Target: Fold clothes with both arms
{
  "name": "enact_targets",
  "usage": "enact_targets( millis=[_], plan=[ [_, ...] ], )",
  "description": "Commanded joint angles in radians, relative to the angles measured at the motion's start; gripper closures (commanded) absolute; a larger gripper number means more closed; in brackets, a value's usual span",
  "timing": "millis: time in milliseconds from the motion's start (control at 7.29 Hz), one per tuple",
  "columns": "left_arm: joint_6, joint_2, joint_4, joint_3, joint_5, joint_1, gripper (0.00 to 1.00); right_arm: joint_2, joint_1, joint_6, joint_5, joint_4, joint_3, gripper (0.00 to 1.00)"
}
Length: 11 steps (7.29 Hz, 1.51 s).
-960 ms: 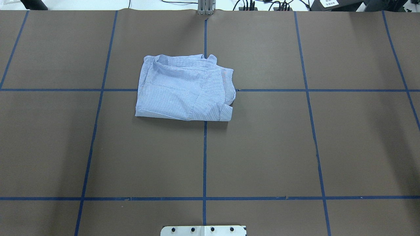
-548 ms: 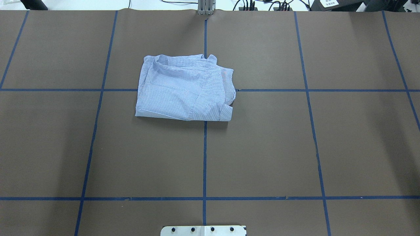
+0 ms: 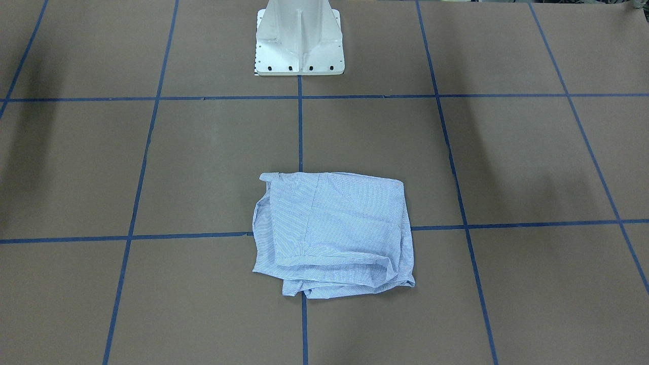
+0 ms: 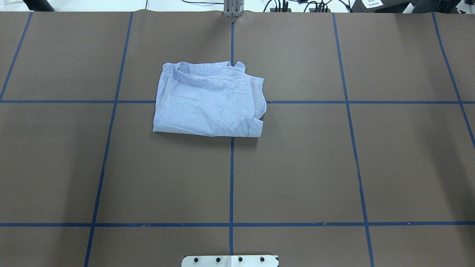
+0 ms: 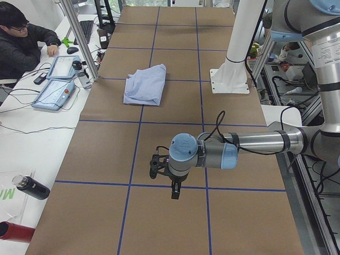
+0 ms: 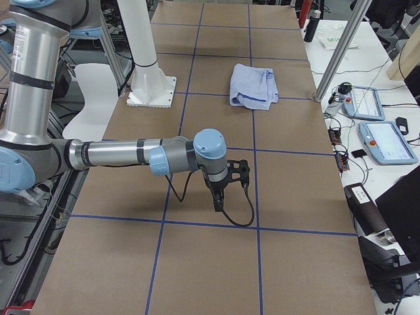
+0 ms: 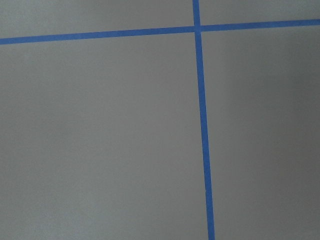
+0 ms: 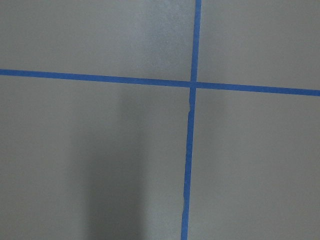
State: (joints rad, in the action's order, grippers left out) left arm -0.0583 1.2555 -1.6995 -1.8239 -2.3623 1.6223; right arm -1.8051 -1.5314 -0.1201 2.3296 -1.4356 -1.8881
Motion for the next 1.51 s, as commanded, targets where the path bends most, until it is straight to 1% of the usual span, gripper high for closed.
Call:
enact_targets(
  millis=[0, 548, 1371],
  plan=[
    [0.000, 0.004, -0.003, -0.014, 0.000, -0.001, 0.00, 0.000, 0.005, -0.001, 0.001, 0.000, 0.001, 0.00],
    [0.000, 0.004, -0.003, -0.023, 0.000, -0.001, 0.00, 0.006, 0.037, -0.004, 0.001, 0.000, 0.004, 0.00],
    [0.001, 0.002, -0.003, -0.021, 0.000, -0.001, 0.00, 0.001, 0.037, 0.014, -0.001, 0.009, 0.003, 0.00]
  ],
)
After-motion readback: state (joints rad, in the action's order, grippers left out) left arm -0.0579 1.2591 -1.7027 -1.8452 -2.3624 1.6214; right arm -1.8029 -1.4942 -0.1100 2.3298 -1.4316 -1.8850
